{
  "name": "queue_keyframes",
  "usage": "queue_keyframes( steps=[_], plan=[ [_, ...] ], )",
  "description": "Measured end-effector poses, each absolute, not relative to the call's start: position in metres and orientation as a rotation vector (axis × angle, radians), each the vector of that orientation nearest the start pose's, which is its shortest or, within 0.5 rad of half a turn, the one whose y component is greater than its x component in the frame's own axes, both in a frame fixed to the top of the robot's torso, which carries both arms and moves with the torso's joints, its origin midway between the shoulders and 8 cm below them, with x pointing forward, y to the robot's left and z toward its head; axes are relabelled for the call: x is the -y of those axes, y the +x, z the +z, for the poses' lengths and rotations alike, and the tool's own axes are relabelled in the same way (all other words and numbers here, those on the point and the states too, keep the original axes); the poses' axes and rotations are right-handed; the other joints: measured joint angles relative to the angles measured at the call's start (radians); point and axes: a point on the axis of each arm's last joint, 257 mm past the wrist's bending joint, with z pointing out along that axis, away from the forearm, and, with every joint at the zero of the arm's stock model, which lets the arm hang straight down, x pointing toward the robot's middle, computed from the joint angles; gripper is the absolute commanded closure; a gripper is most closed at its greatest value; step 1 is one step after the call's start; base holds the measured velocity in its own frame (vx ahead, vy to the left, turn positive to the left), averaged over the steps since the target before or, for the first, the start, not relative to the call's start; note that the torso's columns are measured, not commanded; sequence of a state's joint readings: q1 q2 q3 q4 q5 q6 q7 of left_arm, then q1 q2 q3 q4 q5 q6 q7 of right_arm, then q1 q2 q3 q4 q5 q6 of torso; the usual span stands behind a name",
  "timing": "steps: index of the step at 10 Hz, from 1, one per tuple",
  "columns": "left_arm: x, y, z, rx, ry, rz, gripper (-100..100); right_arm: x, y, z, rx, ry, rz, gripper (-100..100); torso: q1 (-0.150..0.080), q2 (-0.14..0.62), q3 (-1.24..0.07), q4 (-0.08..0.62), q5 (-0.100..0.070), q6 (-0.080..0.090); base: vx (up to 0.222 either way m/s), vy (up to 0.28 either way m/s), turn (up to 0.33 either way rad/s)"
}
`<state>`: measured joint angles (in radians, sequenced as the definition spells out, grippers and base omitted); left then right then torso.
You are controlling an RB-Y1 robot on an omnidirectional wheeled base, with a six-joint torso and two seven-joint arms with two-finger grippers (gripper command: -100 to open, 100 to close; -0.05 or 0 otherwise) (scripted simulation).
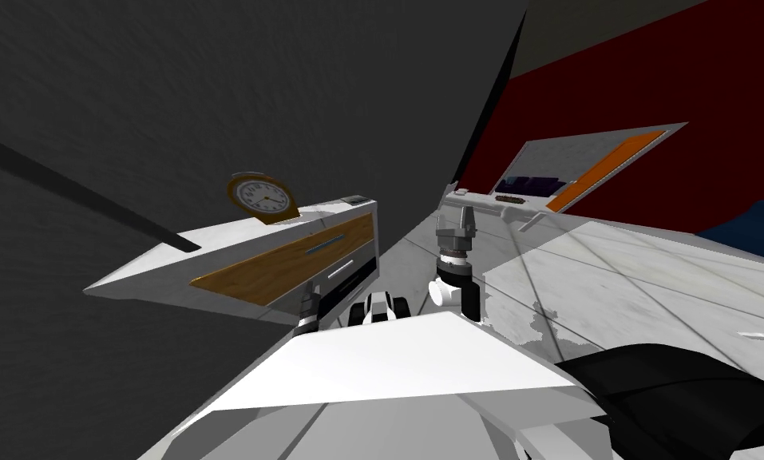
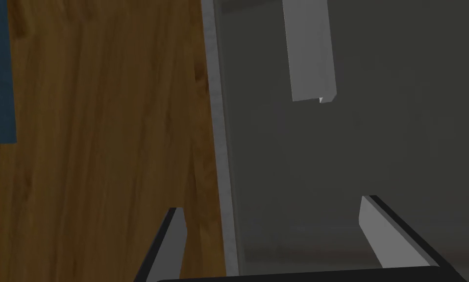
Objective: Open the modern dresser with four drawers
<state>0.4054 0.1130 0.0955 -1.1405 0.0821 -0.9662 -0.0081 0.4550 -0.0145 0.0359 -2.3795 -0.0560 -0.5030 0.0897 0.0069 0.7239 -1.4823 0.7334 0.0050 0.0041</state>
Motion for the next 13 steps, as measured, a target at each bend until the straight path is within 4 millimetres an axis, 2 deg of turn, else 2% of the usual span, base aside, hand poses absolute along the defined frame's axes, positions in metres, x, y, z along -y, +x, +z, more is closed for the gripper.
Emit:
queue_keyframes(
  steps=[3,5,9,10,11,12,13],
  plan=[
    [-0.356,0.309,-0.368,-0.973,-1.179,-1.01,-100,0.263,0.323,0.082,-0.51,0.542,1.338,0,-0.006,0.016,0.008,0.005,-0.005,-0.004,0.052,-0.047,0.011],
    [-0.337,0.305,-0.38,-0.949,-1.23,-1.017,-100,0.263,0.323,0.082,-0.51,0.542,1.338,0,-0.006,0.017,0.008,0.005,-0.005,-0.004,0.016,-0.02,0.004],
    [-0.344,0.318,-0.374,-0.948,-1.229,-1.018,-100,0.263,0.323,0.082,-0.51,0.542,1.338,0,-0.007,0.013,0.005,0.004,-0.005,-0.004,0.032,-0.004,0.003],
    [-0.344,0.319,-0.374,-0.948,-1.23,-1.018,100,0.263,0.323,0.082,-0.51,0.542,1.338,0,-0.006,0.014,0.007,0.005,-0.005,-0.004,-0.016,0.001,-0.003],
    [-0.341,0.315,-0.377,-0.949,-1.233,-1.017,100,0.263,0.323,0.082,-0.51,0.542,1.338,0,-0.006,0.016,0.007,0.005,-0.005,-0.004,-0.033,0.014,-0.007],
    [-0.339,0.315,-0.37,-0.934,-1.211,-1.029,100,0.263,0.323,0.082,-0.51,0.542,1.338,0,-0.002,0.012,0.008,-0.001,0.002,-0.004,-0.023,-0.003,-0.01],
    [-0.338,0.316,-0.368,-0.93,-1.204,-1.033,100,0.263,0.323,0.082,-0.51,0.542,1.338,0,0.0,0.009,0.005,0.0,0.001,-0.005,-0.1,-0.094,0.016]
  ],
)
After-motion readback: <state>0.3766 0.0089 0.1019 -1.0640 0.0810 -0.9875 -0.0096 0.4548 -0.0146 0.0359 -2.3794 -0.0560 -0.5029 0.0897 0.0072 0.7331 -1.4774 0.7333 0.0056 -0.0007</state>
